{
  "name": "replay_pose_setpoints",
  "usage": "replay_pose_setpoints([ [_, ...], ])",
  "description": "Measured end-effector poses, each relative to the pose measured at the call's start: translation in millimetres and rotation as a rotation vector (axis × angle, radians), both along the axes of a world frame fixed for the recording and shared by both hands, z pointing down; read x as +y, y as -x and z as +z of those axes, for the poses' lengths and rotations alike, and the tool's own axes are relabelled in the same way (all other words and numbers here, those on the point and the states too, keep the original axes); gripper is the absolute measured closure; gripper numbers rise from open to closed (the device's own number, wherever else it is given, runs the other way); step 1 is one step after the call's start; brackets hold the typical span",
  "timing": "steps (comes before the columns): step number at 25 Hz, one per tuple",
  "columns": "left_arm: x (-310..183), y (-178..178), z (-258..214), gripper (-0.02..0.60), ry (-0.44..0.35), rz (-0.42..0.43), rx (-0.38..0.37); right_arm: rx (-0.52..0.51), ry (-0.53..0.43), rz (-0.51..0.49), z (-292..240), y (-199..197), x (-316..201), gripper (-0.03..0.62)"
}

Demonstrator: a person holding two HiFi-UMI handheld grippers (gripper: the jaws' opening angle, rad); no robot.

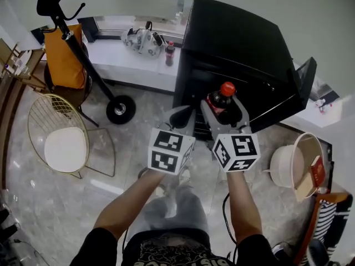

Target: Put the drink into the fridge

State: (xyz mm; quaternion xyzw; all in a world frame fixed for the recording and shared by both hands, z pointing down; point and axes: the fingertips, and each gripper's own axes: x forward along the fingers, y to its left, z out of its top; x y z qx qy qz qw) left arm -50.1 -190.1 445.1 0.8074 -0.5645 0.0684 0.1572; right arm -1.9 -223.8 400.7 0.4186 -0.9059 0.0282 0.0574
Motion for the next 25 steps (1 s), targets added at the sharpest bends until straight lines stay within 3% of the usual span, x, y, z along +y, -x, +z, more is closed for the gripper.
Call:
replay_pose_setpoints([
  [14, -33.5, -9.4, 101.4, 0.575, 0.056, -0.009, -0.031, 0.007, 0.041, 0.034, 134.2, -8.9, -66.4, 0.289],
  [25, -69.2, -14.5, 149.0, 0.575, 0.060, -0.024, -0.055, 0.038, 0.068, 0.033, 227.3, -5.4, -126.8, 0.289],
])
